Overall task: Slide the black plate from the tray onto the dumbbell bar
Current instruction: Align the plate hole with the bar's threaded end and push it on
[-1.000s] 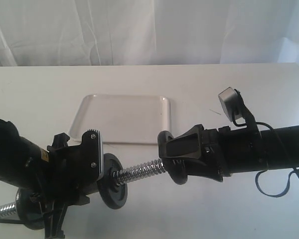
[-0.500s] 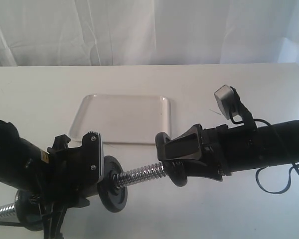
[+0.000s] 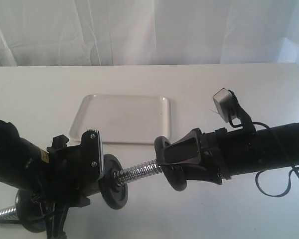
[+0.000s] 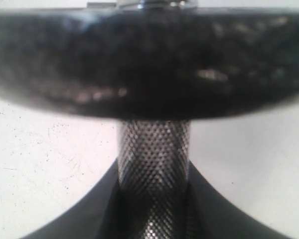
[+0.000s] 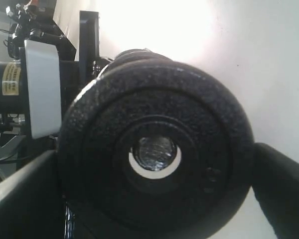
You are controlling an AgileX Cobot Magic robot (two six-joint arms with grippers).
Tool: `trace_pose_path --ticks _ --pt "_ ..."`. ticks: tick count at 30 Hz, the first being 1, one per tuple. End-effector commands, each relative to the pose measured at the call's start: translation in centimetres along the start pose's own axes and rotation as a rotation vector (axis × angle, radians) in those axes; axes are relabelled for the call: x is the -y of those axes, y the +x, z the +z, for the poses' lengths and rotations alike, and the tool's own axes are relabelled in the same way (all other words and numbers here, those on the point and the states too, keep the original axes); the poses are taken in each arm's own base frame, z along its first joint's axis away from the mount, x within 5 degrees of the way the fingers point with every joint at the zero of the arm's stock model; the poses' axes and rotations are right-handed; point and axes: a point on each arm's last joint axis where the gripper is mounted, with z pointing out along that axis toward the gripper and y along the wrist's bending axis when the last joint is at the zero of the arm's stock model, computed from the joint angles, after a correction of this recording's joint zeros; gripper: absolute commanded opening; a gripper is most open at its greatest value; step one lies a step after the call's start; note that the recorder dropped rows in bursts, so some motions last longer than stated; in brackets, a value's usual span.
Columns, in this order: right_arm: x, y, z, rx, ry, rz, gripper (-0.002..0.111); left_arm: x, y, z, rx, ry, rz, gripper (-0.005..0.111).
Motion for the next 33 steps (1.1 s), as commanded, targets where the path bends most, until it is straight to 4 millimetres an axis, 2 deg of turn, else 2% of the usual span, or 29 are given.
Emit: trace_pose_path --ticks 1,7,16,22,33 --pt "-1.4 0.1 0.8 -0.003 -0.092 -0.043 0.0 -1.1 -1.5 -1.6 0.111 -0.11 -0.048 0.0" --pt "-2.2 0.7 2.0 -0.049 -0.116 -0.082 0.0 -1.1 -1.5 -1.6 0.111 -0.11 -0.048 0.0" --pt "-2.4 0.2 2.0 0.008 -0.133 -0.084 0.0 -1.1 -1.5 -1.6 0.111 -0.11 -0.048 0.0" --pt "-3.0 0.1 2.9 0.037 -0.149 -0.065 0.0 -1.1 -1.5 -1.6 0.111 -0.11 -0.048 0.0" --pt "-3.2 -0.2 2.9 0.075 -0.171 -0.042 0.0 -1.1 -1.5 -1.6 0.111 -0.11 -0.048 0.0"
